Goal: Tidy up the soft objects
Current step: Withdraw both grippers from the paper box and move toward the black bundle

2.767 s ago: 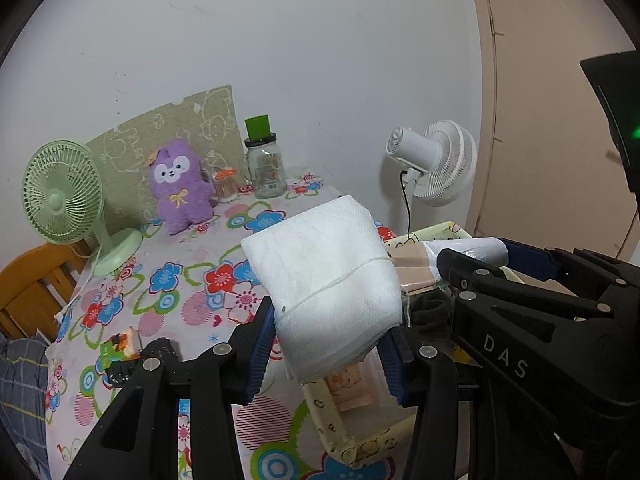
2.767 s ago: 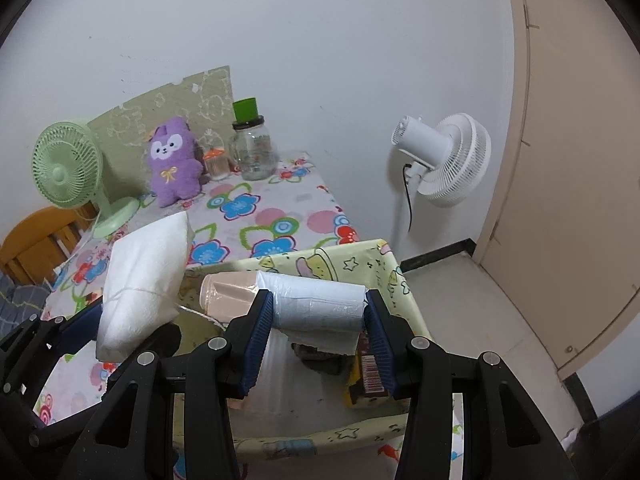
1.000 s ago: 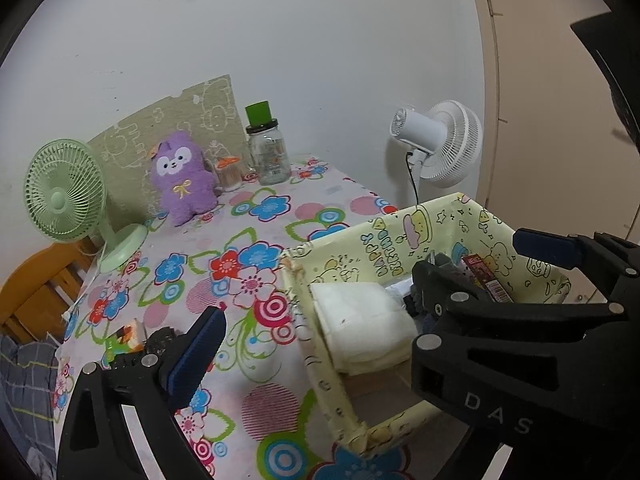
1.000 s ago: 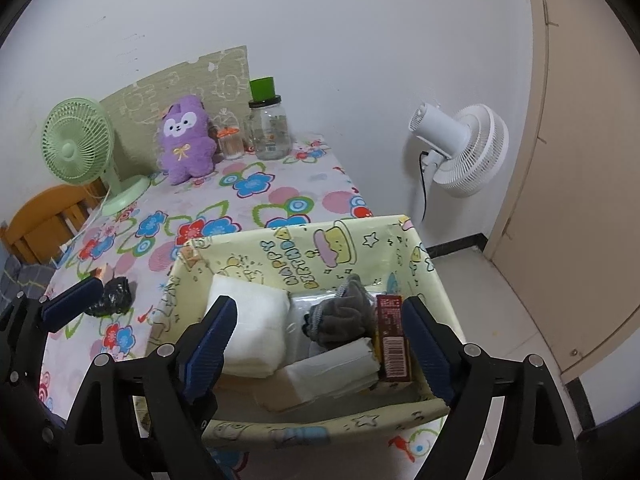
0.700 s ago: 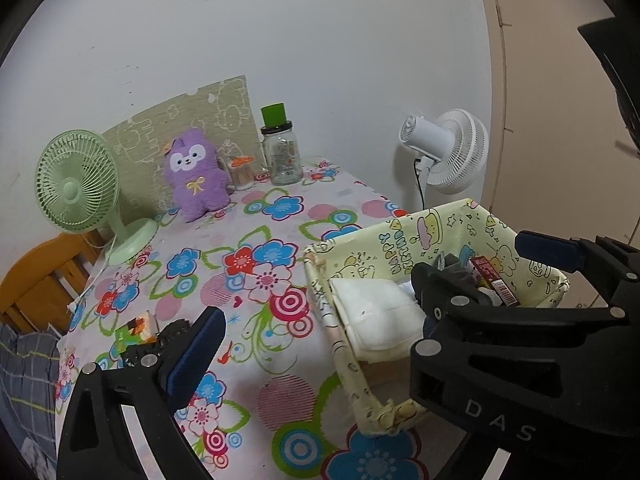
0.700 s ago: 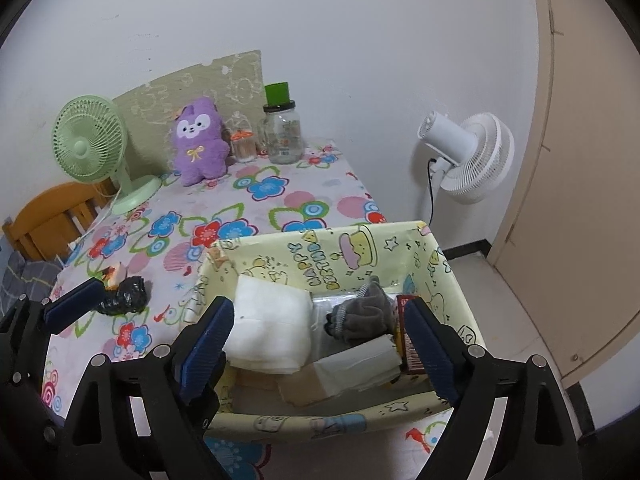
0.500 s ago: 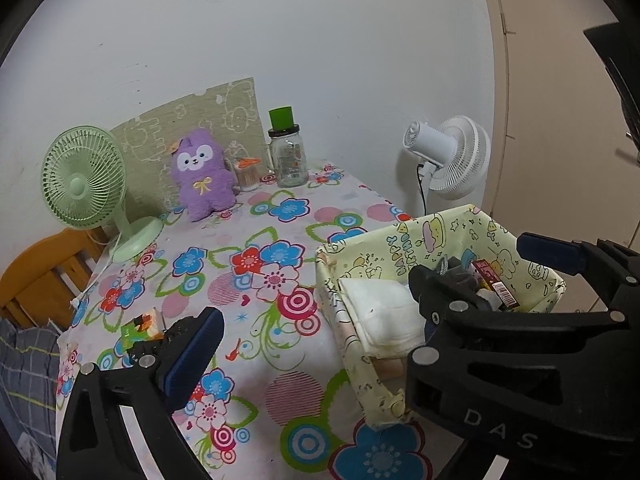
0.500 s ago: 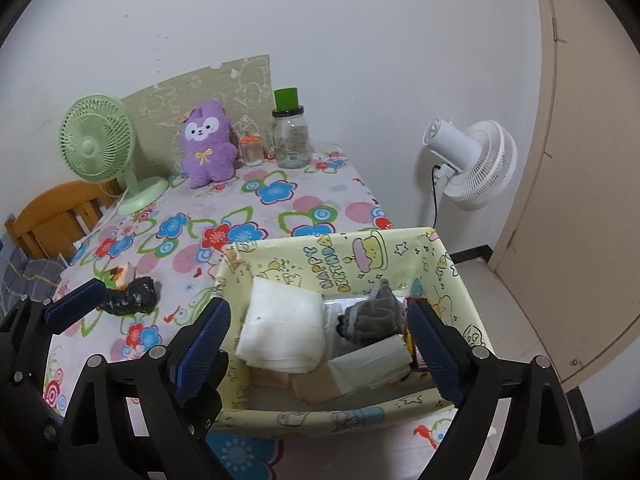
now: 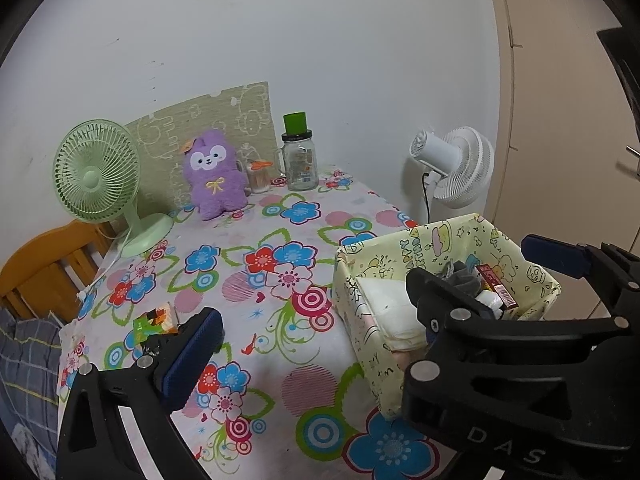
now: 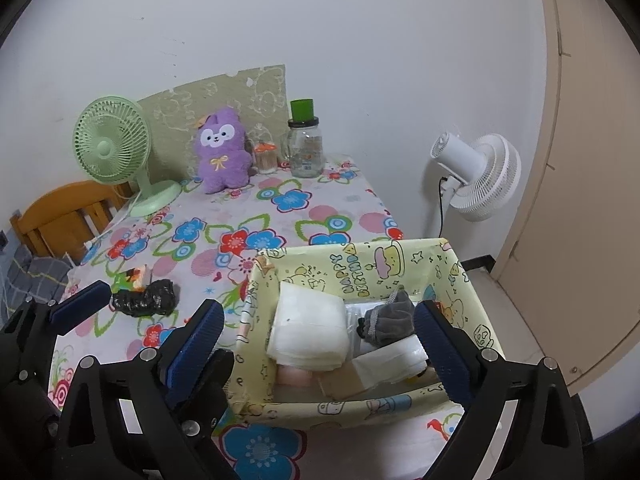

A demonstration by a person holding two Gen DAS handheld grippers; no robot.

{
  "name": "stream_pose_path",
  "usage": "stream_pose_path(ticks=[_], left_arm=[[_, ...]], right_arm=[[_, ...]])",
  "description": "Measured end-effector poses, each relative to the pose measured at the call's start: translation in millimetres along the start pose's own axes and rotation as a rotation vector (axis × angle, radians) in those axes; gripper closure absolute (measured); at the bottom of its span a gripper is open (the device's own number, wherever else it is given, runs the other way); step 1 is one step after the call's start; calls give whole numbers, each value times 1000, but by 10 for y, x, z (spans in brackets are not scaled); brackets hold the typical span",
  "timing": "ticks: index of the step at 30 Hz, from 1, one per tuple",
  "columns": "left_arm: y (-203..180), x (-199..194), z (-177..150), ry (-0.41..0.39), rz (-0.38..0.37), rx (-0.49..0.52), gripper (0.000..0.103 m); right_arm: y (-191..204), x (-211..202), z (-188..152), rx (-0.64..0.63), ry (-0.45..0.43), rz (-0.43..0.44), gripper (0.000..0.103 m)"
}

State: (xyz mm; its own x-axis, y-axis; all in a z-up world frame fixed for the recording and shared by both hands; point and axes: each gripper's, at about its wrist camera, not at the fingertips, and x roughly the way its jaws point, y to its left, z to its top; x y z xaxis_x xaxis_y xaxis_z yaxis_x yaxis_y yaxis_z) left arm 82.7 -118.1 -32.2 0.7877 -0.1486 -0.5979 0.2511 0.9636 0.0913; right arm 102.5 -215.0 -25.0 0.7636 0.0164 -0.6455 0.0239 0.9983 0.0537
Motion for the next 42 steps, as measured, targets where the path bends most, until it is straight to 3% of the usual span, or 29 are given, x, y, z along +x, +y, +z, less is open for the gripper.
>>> stream_pose_path(ticks=[42], left_arm=[[636,-474,-143,-44,60,-99,0]], right_arm=[[700,-309,30,-45,-63,89,0]])
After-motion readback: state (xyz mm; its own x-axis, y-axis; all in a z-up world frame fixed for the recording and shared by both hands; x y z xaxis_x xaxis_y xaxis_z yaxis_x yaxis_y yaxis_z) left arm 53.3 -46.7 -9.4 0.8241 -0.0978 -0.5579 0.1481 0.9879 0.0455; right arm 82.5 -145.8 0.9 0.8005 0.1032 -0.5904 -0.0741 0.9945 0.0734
